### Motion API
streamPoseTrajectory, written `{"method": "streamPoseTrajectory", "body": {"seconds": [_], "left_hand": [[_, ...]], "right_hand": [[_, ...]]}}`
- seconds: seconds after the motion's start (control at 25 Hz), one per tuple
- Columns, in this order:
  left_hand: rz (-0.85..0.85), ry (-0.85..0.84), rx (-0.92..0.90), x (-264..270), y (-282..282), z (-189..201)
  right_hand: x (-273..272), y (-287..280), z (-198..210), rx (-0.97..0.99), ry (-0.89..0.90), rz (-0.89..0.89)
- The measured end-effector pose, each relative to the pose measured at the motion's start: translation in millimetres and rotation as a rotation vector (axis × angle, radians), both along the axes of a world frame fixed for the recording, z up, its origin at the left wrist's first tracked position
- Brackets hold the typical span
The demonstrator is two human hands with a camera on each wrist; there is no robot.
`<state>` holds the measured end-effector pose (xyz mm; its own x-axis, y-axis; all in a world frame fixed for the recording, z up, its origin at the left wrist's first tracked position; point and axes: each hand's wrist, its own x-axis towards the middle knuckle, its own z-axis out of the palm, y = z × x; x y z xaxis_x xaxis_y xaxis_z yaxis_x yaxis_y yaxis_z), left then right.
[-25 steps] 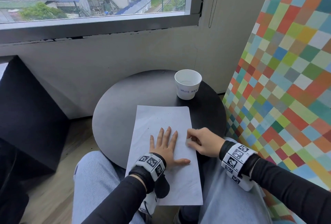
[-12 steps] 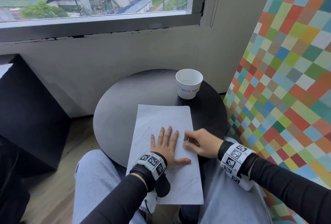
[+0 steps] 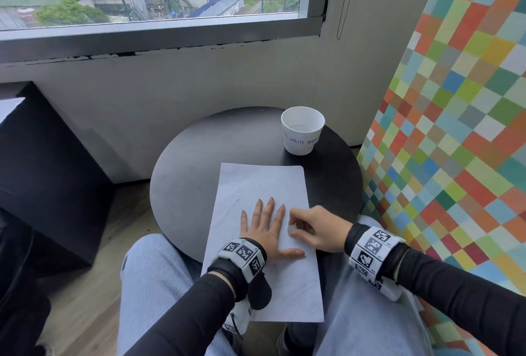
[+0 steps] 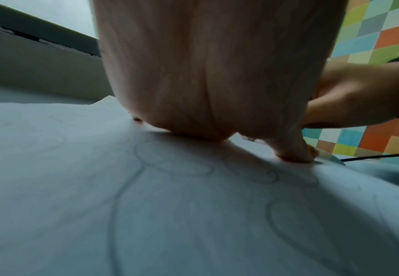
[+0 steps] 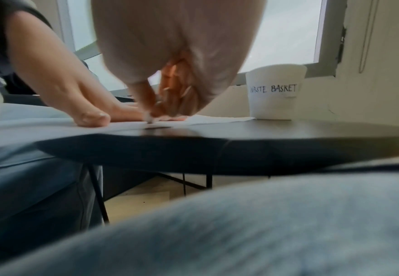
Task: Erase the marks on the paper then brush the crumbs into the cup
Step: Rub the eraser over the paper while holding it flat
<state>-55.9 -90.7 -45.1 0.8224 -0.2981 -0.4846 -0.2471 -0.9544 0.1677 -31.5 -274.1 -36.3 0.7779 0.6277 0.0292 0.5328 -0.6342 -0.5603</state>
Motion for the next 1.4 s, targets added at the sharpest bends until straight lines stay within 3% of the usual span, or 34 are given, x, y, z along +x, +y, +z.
{"method": "streamPoseTrajectory", "body": {"seconds": [0.2, 0.32, 0.48, 0.64, 0.76, 0.92, 1.08, 1.2, 1.32, 1.4], "left_hand": [[0.004, -0.004, 0.000, 0.4, 0.5, -0.8], [-0.003, 0.001, 0.003, 0.7, 1.1, -0.7], [0.005, -0.010, -0.010, 0.2, 0.7, 0.4], [0.008, -0.015, -0.022, -0.3, 1.0, 1.8], [0.005, -0.018, -0.016, -0.2, 1.2, 1.3], [-0.002, 0.000, -0.004, 0.0, 1.3, -0.1], [-0.014, 0.010, -0.003, 1.3, 1.9, 1.4], [-0.013, 0.011, -0.004, 0.4, 0.8, 1.9], [-0.011, 0.004, -0.008, 0.8, -0.7, 1.0], [-0.010, 0.003, -0.011, 0.4, -0.9, 0.2]], "right_hand": [[10.9, -1.5, 1.8, 0.008, -0.068, -0.141], [-1.8, 5.3, 0.5, -0.002, 0.006, 0.031], [11.9, -2.1, 3.3, 0.009, -0.073, -0.156], [-2.5, 4.1, 1.4, 0.007, 0.027, 0.022], [10.2, -3.3, 4.0, 0.043, -0.028, -0.162], [-2.1, -6.3, 0.7, 0.016, 0.012, 0.005], [3.2, -21.3, 2.1, 0.077, -0.007, -0.140], [-3.1, -20.3, 0.1, 0.037, 0.052, -0.006], [2.0, -24.1, 1.2, 0.064, 0.009, -0.112], [-0.8, -22.4, 1.2, 0.051, 0.027, -0.065]]}}
